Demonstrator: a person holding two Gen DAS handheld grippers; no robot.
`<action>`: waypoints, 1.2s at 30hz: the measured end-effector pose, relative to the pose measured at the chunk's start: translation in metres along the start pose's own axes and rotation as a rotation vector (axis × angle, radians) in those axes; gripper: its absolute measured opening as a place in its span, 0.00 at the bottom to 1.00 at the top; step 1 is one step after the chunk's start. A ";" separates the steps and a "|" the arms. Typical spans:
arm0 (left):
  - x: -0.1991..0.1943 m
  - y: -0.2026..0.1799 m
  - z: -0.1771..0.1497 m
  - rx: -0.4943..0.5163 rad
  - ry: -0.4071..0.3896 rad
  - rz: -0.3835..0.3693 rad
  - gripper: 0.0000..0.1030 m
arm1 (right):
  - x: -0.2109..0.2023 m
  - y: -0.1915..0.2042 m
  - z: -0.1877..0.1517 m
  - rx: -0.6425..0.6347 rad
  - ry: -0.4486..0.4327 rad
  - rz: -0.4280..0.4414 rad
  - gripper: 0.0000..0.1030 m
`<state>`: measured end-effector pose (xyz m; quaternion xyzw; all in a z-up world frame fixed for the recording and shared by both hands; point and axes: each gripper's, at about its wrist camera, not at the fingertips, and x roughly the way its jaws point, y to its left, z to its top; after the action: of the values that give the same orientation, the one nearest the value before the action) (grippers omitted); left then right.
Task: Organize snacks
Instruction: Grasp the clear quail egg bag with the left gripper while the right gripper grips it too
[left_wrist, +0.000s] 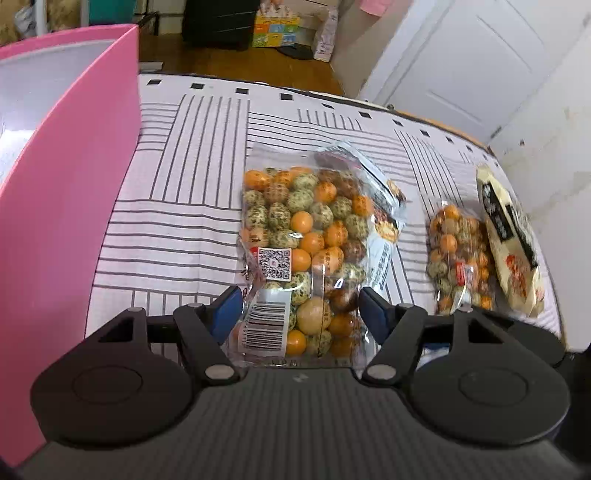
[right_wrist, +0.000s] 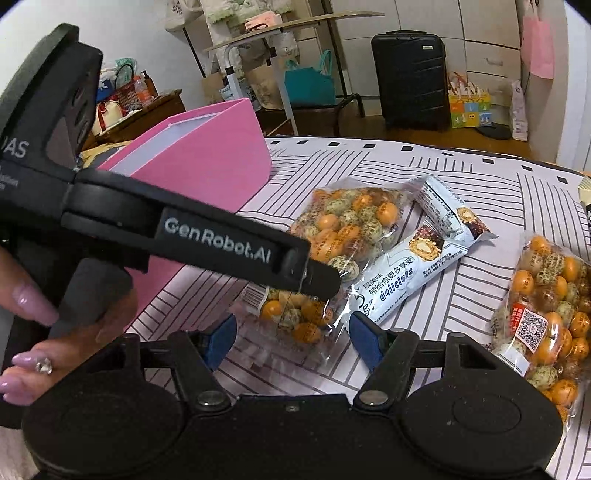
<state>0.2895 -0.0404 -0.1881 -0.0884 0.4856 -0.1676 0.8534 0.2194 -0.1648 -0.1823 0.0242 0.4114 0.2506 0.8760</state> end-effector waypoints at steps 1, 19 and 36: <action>-0.001 -0.002 -0.001 0.011 -0.002 0.002 0.65 | -0.001 0.001 0.000 -0.001 -0.001 -0.004 0.71; -0.015 -0.003 -0.023 -0.101 0.100 -0.015 0.66 | 0.002 0.015 -0.009 -0.097 0.143 -0.039 0.82; -0.013 -0.013 -0.024 -0.054 0.072 0.010 0.51 | 0.006 0.035 -0.017 -0.176 0.014 -0.149 0.78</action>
<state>0.2604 -0.0478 -0.1861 -0.1029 0.5206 -0.1533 0.8336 0.1954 -0.1340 -0.1885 -0.0852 0.3945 0.2203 0.8880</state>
